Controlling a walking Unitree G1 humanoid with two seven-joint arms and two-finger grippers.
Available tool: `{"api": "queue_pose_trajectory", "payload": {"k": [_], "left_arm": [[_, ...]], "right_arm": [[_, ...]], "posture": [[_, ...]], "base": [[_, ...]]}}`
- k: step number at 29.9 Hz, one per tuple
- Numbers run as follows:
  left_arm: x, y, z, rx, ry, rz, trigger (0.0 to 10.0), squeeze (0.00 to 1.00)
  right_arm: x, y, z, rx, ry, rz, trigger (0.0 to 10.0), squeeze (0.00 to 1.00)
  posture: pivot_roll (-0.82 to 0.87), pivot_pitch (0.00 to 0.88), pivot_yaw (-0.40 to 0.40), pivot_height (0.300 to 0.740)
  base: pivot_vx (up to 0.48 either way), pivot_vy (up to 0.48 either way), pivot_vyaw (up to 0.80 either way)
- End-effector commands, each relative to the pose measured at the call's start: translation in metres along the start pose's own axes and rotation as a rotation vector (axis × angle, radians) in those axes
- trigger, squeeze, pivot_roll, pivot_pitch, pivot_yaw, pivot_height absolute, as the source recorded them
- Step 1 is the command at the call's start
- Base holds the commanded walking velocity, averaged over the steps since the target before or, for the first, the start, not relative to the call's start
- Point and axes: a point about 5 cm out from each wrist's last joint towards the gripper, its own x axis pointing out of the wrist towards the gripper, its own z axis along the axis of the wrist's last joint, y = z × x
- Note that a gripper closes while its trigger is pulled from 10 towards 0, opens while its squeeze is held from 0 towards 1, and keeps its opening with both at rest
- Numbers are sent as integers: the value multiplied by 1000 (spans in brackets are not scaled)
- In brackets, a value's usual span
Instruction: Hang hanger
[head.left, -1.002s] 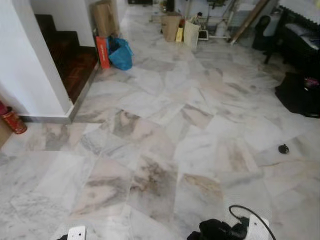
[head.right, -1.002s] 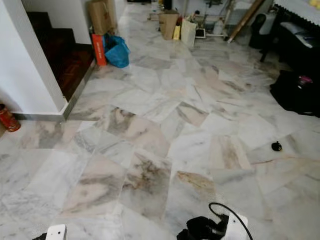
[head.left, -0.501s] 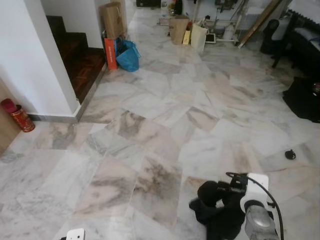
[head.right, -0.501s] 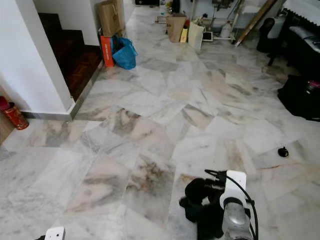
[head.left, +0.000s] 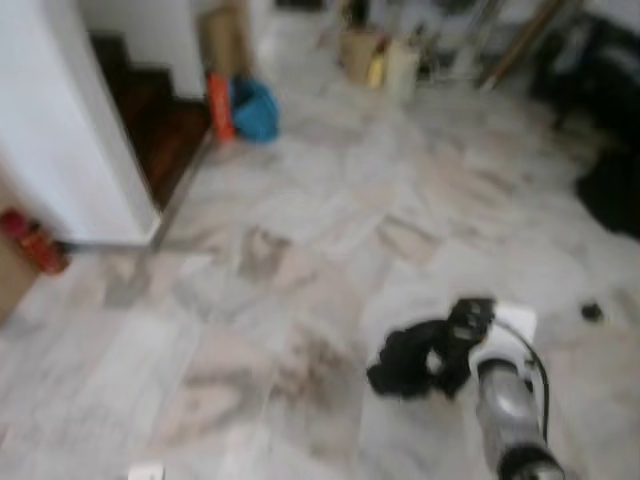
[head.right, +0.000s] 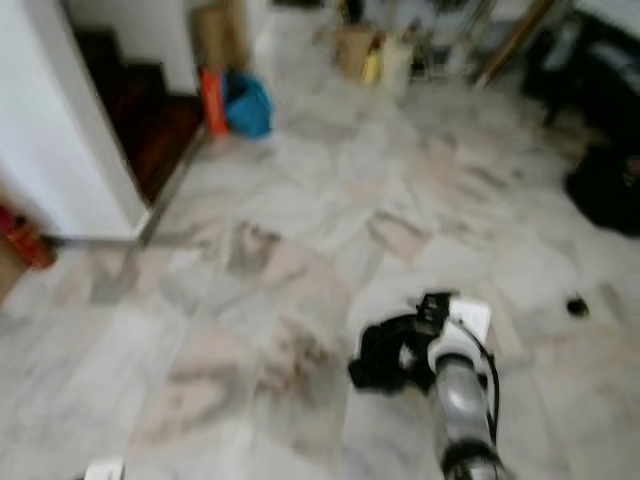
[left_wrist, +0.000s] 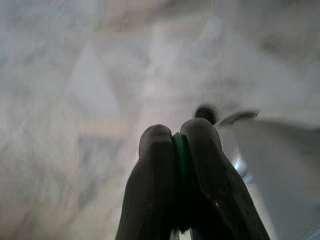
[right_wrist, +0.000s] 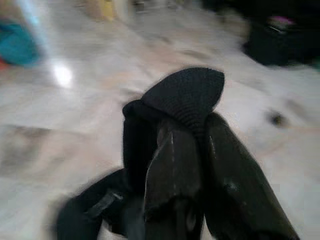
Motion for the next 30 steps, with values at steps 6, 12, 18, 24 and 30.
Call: {"api": "queue_pose_trajectory", "payload": {"k": [6, 12, 18, 24, 30], "left_arm": [[-1, 1, -6, 27, 22, -5, 10000, 0], [-1, 1, -6, 26, 22, -6, 10000, 0], [-1, 1, -7, 43, 26, 10, 10000, 0], [-1, 1, -6, 39, 25, 10, 10000, 0], [-1, 0, -6, 38, 24, 11, 10000, 0]], "right_arm": [[8, 3, 16, 79, -62, -22, 10000, 0], [9, 5, 17, 61, -51, 5, 10000, 0], [5, 3, 4, 35, 16, 26, 10000, 0], [-3, -5, -12, 19, 84, 12, 10000, 0], [-18, -13, -39, -21, 214, -2, 10000, 0]], "posture": [[71, 0, -3, 740], [81, 0, -12, 740], [88, 0, -20, 740], [89, 0, -21, 740], [94, 0, -22, 740]], "base": [[334, 0, 0], [334, 0, 0], [154, 0, 0], [0, 0, 0], [0, 0, 0]]}}
